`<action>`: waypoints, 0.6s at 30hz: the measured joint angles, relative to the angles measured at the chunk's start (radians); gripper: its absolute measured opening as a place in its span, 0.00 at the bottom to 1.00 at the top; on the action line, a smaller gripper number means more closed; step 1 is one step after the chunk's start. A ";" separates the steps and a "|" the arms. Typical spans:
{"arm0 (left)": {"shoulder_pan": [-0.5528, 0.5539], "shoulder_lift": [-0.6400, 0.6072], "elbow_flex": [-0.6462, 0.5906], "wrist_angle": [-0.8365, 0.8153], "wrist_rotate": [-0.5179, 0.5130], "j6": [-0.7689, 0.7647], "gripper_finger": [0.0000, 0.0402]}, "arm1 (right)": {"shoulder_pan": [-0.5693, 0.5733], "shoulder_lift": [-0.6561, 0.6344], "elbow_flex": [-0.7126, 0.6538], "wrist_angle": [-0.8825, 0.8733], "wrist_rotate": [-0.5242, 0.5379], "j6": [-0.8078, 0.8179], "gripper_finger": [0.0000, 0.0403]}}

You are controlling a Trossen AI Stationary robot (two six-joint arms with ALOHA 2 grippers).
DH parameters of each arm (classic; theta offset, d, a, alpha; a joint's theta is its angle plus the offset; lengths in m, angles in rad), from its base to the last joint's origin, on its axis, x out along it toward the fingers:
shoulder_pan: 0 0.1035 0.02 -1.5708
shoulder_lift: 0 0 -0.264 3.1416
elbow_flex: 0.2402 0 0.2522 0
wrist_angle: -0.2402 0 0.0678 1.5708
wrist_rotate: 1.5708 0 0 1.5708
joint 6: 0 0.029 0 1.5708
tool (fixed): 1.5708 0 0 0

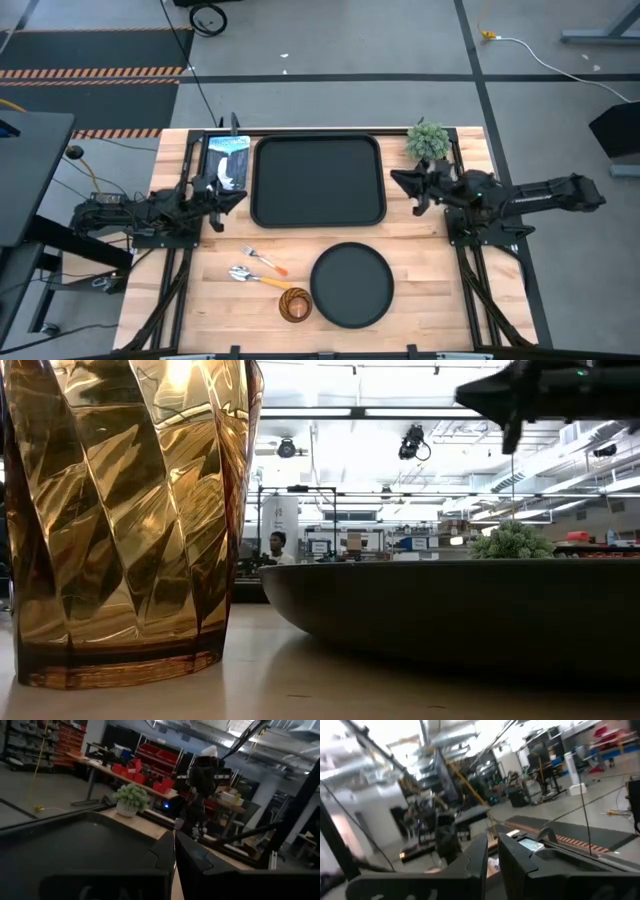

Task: Pick and place plate/cup/fork/spoon on tray
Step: Put the brown cup on the top right corner of the black tray

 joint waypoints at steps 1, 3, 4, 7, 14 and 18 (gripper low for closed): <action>0.000 0.000 0.000 0.017 -0.003 0.009 0.06 | -0.002 0.037 0.023 0.000 -0.002 -0.002 0.12; 0.000 0.000 0.000 0.048 -0.010 0.028 0.06 | -0.007 0.112 0.066 -0.001 -0.001 -0.005 0.12; 0.000 0.000 0.000 0.067 -0.012 0.030 0.06 | -0.009 0.147 0.087 0.001 -0.001 -0.006 0.12; 0.000 0.000 0.000 0.105 -0.012 0.047 0.06 | -0.011 0.241 0.143 0.000 -0.006 -0.023 0.12; -0.003 0.000 0.000 0.129 -0.011 0.084 0.06 | -0.011 0.393 0.240 0.013 -0.011 0.021 0.12; -0.003 0.005 0.000 0.126 0.035 0.087 0.06 | -0.011 0.466 0.289 0.021 -0.130 0.031 0.12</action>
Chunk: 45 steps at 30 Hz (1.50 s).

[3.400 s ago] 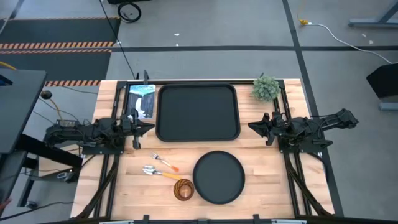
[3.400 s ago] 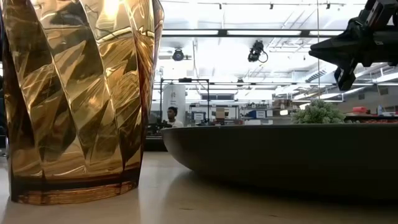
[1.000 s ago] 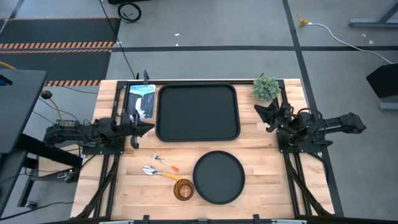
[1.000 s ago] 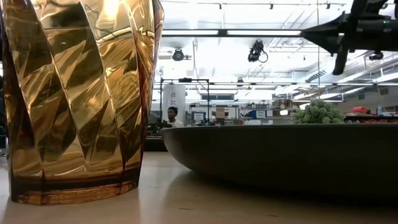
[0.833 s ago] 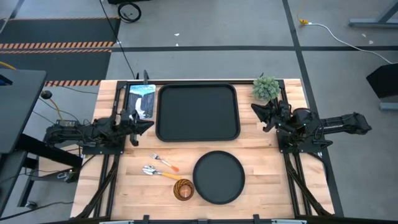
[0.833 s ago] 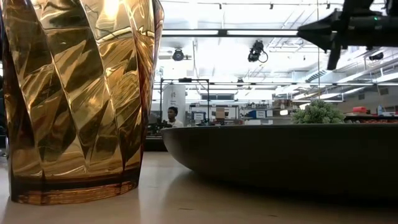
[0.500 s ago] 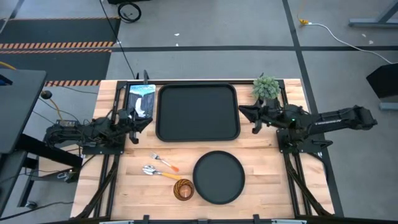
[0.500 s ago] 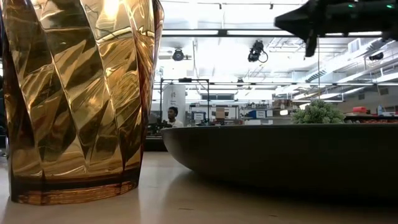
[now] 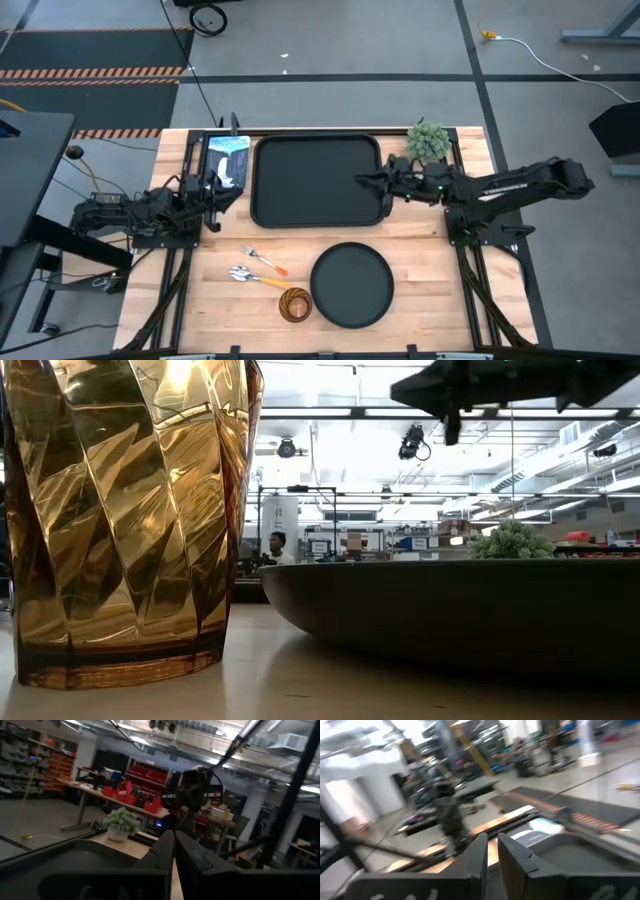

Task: Pick and place plate/cup/fork/spoon on tray
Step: Put the brown cup on the top right corner of the black tray

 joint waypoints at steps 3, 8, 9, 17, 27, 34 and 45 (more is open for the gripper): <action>0.000 0.000 0.000 -0.002 0.007 0.000 0.06 | 0.002 0.071 0.042 0.029 -0.113 0.015 0.12; 0.000 0.000 0.000 -0.023 0.037 -0.005 0.06 | 0.039 0.215 0.119 0.034 -0.285 0.109 0.12; 0.000 0.000 0.000 -0.022 0.048 -0.008 0.06 | 0.051 0.244 0.131 0.034 -0.307 0.111 0.12; 0.000 0.000 0.000 -0.021 0.071 -0.029 0.06 | 0.154 0.430 0.314 -0.166 -0.260 0.113 0.12; 0.000 0.000 0.000 -0.021 0.067 -0.038 0.06 | 0.273 0.612 0.616 -0.568 -0.133 0.079 0.13; 0.000 0.000 0.000 -0.024 0.064 -0.037 0.06 | 0.333 0.734 0.787 -0.724 -0.134 0.065 0.21; 0.000 0.000 0.000 -0.087 0.026 -0.063 0.06 | 0.387 0.936 1.123 -0.972 -0.115 0.066 0.39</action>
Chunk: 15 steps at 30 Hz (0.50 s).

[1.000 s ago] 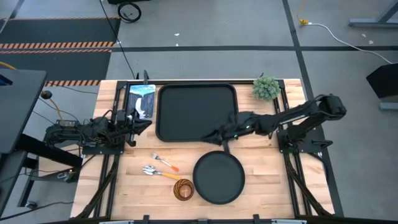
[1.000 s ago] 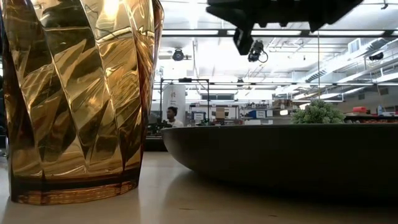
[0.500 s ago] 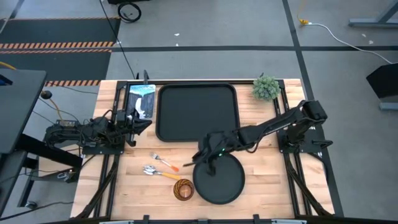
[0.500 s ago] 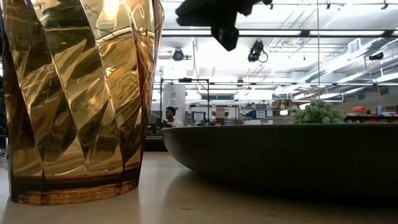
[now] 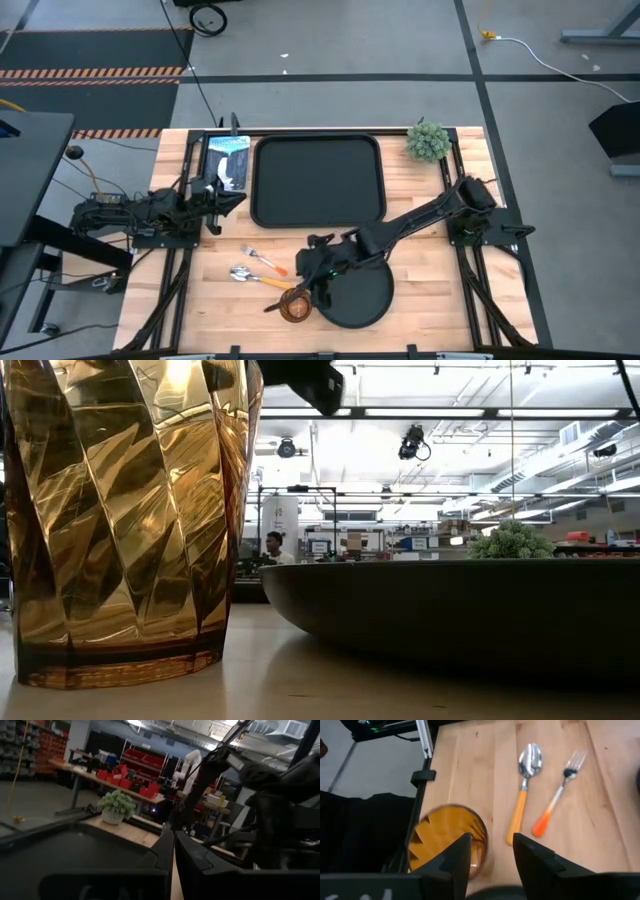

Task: Pick and place plate/cup/fork/spoon on tray
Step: Put the brown cup on the top right corner of the black tray

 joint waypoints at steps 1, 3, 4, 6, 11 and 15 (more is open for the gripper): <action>0.000 0.000 0.000 -0.010 -0.005 -0.006 0.06 | 0.003 0.018 0.036 -0.028 0.009 0.000 0.39; 0.000 0.000 0.000 -0.029 -0.011 -0.025 0.06 | 0.008 0.052 0.103 -0.069 0.016 -0.016 0.40; 0.000 0.000 0.000 -0.036 -0.012 -0.027 0.06 | 0.011 0.070 0.135 -0.086 0.016 -0.025 0.40; 0.000 0.000 0.000 -0.037 -0.012 -0.027 0.06 | 0.017 0.103 0.191 -0.122 0.015 -0.050 0.40; 0.000 0.000 0.000 -0.042 -0.013 -0.027 0.06 | 0.023 0.185 0.308 -0.212 0.010 -0.082 0.40; 0.000 0.000 0.000 -0.046 -0.012 -0.027 0.06 | 0.025 0.239 0.386 -0.298 0.029 -0.102 0.40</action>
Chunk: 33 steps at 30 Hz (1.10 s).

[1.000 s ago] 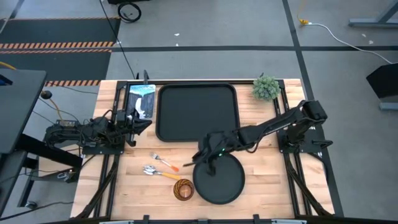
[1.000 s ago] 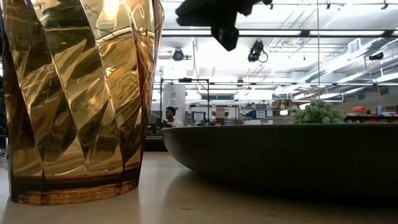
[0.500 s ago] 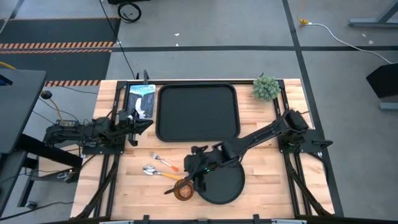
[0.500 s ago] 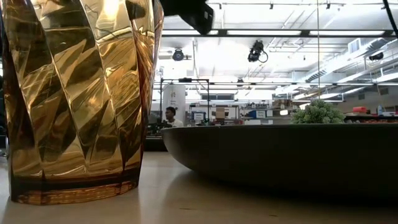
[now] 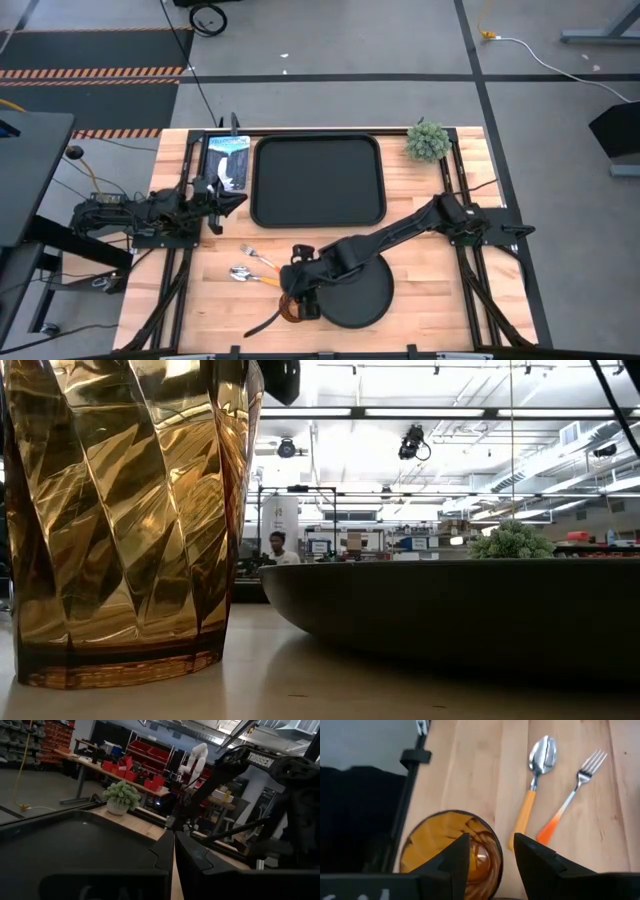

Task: Pick and place plate/cup/fork/spoon on tray
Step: Put the brown cup on the top right corner of the black tray

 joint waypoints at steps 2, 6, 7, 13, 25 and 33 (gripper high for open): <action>0.000 0.000 0.000 -0.014 0.007 0.000 0.06 | 0.000 0.017 0.022 -0.025 0.023 -0.017 0.40; 0.000 0.000 0.000 -0.033 0.120 0.001 0.06 | 0.007 0.029 0.026 -0.040 0.075 -0.072 0.40; 0.000 0.000 0.000 -0.033 0.166 0.005 0.06 | 0.010 0.032 0.026 -0.048 0.085 -0.079 0.40; -0.001 0.000 0.000 -0.040 0.285 0.008 0.06 | 0.013 0.045 0.027 -0.055 0.089 -0.086 0.45; 0.000 0.000 0.000 -0.039 0.278 0.008 0.06 | 0.022 0.045 0.027 -0.102 0.081 0.013 0.52; 0.000 0.000 0.000 -0.038 0.278 0.008 0.06 | 0.022 0.045 0.027 -0.145 0.044 0.093 0.44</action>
